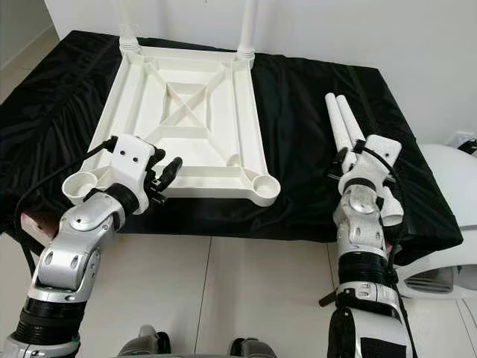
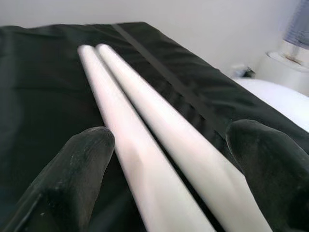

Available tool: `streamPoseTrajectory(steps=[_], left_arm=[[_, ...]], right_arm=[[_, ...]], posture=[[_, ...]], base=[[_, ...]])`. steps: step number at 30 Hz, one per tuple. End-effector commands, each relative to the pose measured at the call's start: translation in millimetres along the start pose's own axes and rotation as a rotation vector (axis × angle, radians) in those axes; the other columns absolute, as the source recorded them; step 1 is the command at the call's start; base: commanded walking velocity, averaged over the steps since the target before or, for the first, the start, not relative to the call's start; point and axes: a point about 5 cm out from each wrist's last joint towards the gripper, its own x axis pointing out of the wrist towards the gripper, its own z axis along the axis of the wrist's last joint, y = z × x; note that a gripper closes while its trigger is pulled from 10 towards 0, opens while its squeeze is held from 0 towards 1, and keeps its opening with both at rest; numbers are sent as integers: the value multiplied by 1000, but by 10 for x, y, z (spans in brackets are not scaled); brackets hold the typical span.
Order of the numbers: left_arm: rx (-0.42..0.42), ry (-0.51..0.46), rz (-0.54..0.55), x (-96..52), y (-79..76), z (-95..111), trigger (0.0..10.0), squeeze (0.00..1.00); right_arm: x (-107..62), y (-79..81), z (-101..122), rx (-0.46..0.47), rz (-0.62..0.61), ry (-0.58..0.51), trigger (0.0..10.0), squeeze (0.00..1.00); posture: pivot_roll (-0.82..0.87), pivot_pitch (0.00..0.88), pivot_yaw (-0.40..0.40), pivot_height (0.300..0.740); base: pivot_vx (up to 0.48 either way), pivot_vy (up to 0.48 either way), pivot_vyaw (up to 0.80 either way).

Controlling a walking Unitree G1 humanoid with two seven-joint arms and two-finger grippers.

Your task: Building children table

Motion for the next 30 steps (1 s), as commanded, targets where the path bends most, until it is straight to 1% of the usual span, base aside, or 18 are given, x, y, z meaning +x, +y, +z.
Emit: streamPoseTrajectory(steps=[1, 7, 11, 18, 19, 22, 25, 28, 29, 30], left_arm=[[3, 9, -47, -10, -50, 13, 10000, 0], [7, 20, -52, -22, -45, 26, 10000, 0], [11, 31, -52, -27, -35, 27, 10000, 0], [6, 33, -57, -31, -41, 42, 10000, 0], [5, 33, -58, -28, -42, 51, 10000, 0], [3, 32, -57, -27, -43, 57, 10000, 0], [-3, 27, -55, -25, -47, 77, 10000, 0], [-3, 26, -56, -26, -48, 84, 10000, 0], [-6, 24, -54, -22, -51, 90, 10000, 0], [-7, 24, -54, -21, -51, 91, 10000, 0]], right_arm=[[-24, -55, -105, 19, -56, 54, 10000, 0], [-68, -65, -165, 28, -85, 78, 10000, 0], [-143, -68, -264, 52, -114, 127, 10000, 0], [-201, -27, -306, 58, -106, 154, 10000, 0], [-224, 13, -320, 63, -79, 167, 10000, 0], [-234, 35, -323, 59, -63, 172, 10000, 0], [-260, 102, -311, 57, -6, 185, 10000, 0], [-269, 120, -310, 64, 10, 195, 10000, 0], [-290, 188, -305, 80, 79, 205, 10000, 0], [-297, 206, -302, 85, 99, 208, 10000, 0]], posture=[[2, 81, -41, 740], [2, 86, -36, 740], [1, 92, -30, 740], [-3, 102, -23, 740], [-3, 105, -23, 740], [-3, 107, -22, 740], [-4, 111, -23, 740], [-4, 111, -23, 740], [-6, 117, -26, 740], [-6, 117, -26, 740]], base=[[0, 0, 0], [0, 0, 0], [0, 0, 0], [0, 0, 0], [0, 0, 0], [0, 0, 0], [0, 0, 0], [0, 0, 0], [0, 0, 0], [0, 0, 0]])
